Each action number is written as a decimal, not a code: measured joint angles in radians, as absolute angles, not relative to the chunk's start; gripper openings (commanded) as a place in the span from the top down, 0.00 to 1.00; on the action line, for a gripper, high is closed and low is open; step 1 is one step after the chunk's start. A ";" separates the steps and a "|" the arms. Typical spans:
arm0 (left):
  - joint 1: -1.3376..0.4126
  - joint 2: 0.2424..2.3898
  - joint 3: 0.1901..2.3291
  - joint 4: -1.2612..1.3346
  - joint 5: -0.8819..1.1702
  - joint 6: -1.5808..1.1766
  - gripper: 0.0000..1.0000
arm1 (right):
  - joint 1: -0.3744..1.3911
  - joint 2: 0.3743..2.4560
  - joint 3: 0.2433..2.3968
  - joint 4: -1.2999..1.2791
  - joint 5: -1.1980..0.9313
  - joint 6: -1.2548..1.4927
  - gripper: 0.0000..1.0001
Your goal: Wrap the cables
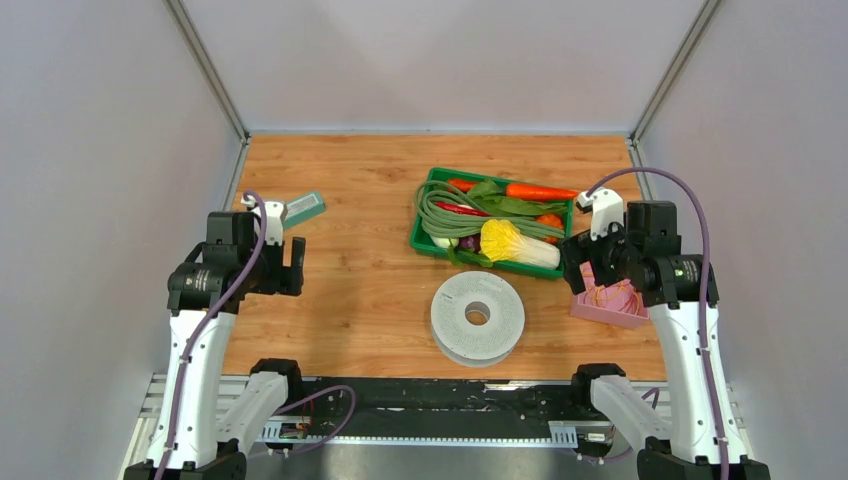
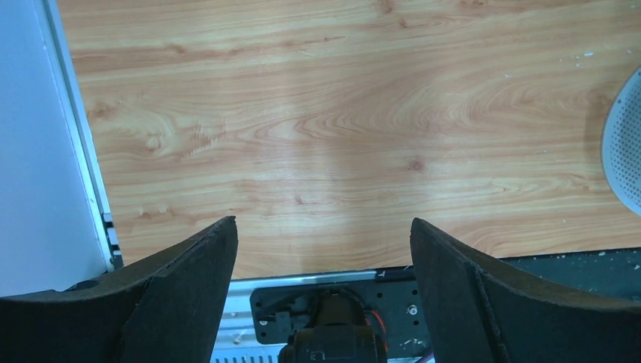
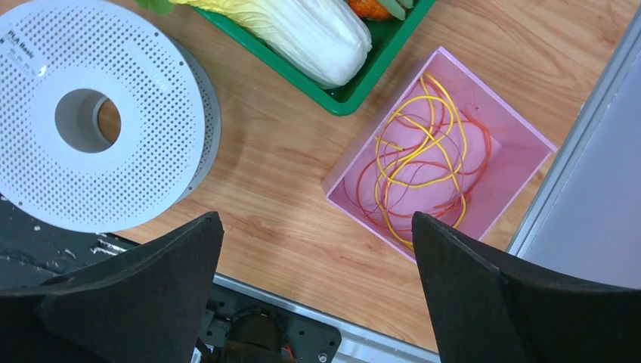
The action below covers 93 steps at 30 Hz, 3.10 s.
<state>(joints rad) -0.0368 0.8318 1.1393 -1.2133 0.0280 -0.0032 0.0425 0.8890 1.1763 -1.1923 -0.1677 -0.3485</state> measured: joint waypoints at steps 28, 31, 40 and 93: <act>-0.036 0.807 1.174 -1.211 0.379 0.118 0.08 | 0.551 1.010 0.914 -1.261 -0.154 -0.839 0.00; -0.036 0.812 1.174 -1.211 0.389 0.118 0.08 | 0.584 1.029 0.859 -1.236 -0.144 -0.873 0.00; -0.036 0.830 1.174 -1.192 0.392 0.107 0.08 | 0.620 1.181 0.835 -1.083 -0.154 -0.898 0.02; -0.036 0.966 1.255 -1.003 0.680 0.018 0.08 | -0.315 1.396 1.031 -1.047 -0.343 -0.823 0.51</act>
<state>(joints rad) -0.0364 0.9657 1.2552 -1.0035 0.6796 0.0181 -0.3145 1.3960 1.0313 -1.0470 -0.3428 -0.8227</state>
